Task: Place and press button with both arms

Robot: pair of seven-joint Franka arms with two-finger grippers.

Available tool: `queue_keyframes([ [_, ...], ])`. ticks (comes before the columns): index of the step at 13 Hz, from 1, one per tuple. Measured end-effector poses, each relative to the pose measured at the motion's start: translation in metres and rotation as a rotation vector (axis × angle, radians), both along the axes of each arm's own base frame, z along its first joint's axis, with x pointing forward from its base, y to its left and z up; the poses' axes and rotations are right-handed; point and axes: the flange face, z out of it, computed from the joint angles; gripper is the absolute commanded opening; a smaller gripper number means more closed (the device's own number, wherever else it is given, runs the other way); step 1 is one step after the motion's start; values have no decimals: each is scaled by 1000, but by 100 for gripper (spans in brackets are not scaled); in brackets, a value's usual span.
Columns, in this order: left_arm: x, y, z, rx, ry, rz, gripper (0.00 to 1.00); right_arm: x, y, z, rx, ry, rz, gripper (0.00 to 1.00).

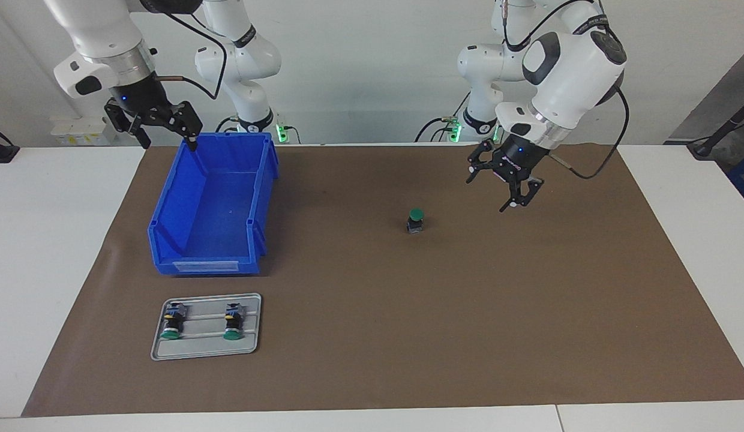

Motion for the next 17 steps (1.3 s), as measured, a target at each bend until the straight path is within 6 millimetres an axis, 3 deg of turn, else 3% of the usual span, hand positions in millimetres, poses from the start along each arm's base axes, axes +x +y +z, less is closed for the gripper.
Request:
queue_keyframes([
  [4, -26, -49, -3, 92, 119, 299, 100, 0, 0, 0, 0, 0, 0, 100],
  [7, -50, -48, -6, 166, 259, 340, 100, 0, 0, 0, 0, 0, 0, 100],
  [10, -56, -42, -5, 179, 294, 402, 100, 0, 0, 0, 0, 0, 0, 100],
  [12, -60, -48, -10, 181, 327, 548, 94, 0, 0, 0, 0, 0, 0, 100],
  [14, -70, -70, -17, 182, 330, 644, 68, 0, 0, 0, 0, 0, 0, 100],
  [17, -84, -104, -34, 246, 256, 690, 16, 0, 0, 0, 0, 0, 0, 100],
])
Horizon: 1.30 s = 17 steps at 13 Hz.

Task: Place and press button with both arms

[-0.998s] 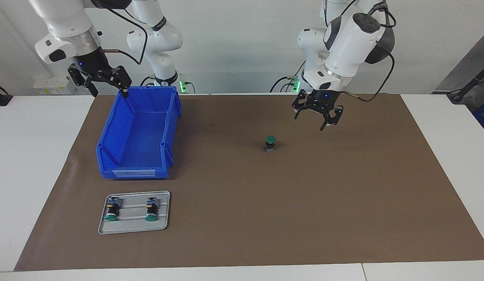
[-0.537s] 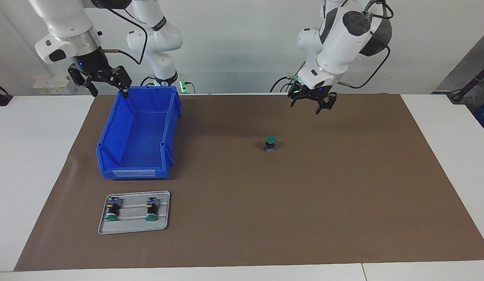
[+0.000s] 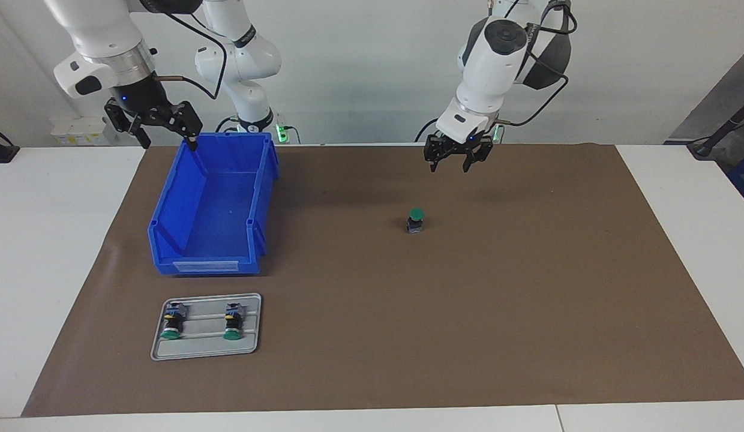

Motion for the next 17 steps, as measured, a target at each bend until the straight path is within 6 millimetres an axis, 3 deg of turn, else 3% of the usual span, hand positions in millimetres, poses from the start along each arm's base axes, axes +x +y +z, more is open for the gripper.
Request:
queue_keyframes([
  [1, -2, -14, -14, 26, -16, -2, 1, 0, 0, 0, 0, 0, 0, 100],
  [3, 6, -31, -41, 23, -34, -2, 0, 0, 0, 0, 0, 0, 0, 100],
  [7, 18, -37, -73, -16, -84, 38, 0, 0, 0, 0, 0, 0, 0, 100],
  [11, 12, -35, -98, -36, -112, 46, 0, 0, 0, 0, 0, 0, 0, 100],
  [17, -9, -50, -124, -38, -108, 23, 0, 0, 0, 0, 0, 0, 0, 100],
])
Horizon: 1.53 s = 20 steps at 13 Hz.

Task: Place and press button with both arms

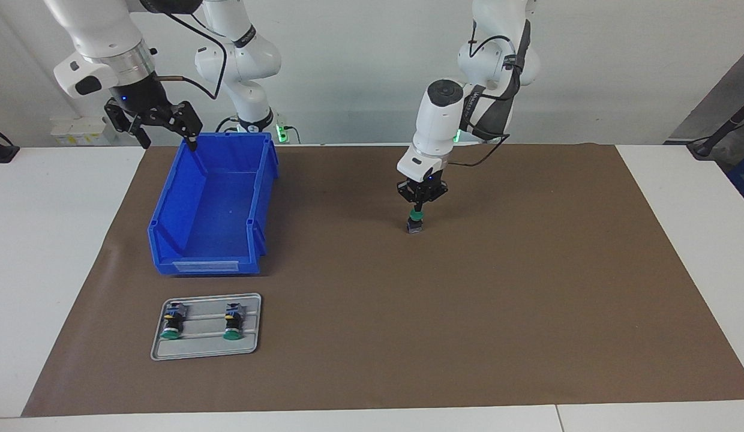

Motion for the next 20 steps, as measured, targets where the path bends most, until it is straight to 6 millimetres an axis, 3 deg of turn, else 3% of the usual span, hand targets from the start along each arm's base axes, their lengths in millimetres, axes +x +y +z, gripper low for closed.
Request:
queue_keyframes([
  [4, -7, -2, -21, 1, 5, -4, 0, 0, 0, 0, 0, 0, 0, 100],
  [9, -6, -2, -20, -8, -6, 0, 0, 0, 0, 0, 0, 0, 0, 100],
  [11, 3, -1, -10, -3, 0, 10, 1, 0, 0, 0, 0, 0, 0, 100],
  [14, 37, 10, 35, 24, 26, 25, 4, 0, 0, 0, 0, 0, 0, 100],
  [17, 78, 59, 95, 51, 48, -11, 9, 0, 0, 0, 0, 0, 0, 100],
  [20, 109, 141, 136, 66, 66, -61, 20, 0, 0, 0, 0, 0, 0, 100],
])
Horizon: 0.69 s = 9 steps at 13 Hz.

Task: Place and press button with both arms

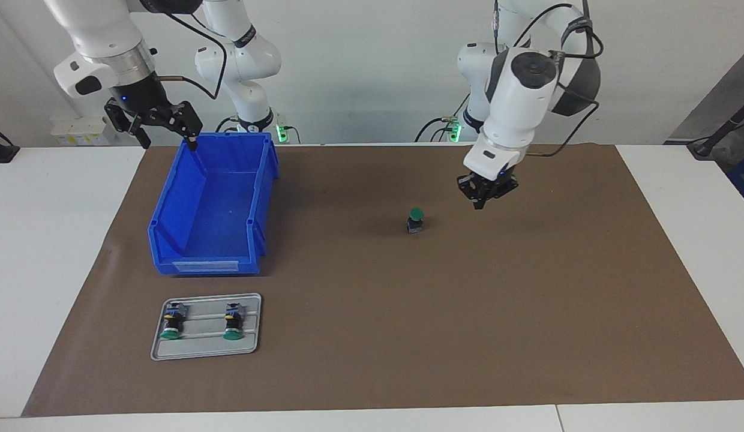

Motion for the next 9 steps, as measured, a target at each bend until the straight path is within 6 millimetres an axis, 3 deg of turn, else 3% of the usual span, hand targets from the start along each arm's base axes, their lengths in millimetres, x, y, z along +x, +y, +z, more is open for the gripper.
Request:
queue_keyframes([
  [1, 3, 31, 11, 5, 13, -26, 29, 0, 0, 0, 0, 0, 0, 100],
  [3, -2, 83, 34, 12, 26, -26, 71, 0, 0, 0, 0, 0, 0, 100],
  [4, -6, 97, 44, 13, 21, -13, 89, 0, 0, 0, 0, 0, 0, 100],
  [5, -10, 102, 54, 13, 10, -7, 99, 0, 0, 0, 0, 0, 0, 100],
  [9, -19, 96, 69, -24, -10, -7, 100, 1, 12, 1, 2, -9, 23, 100],
])
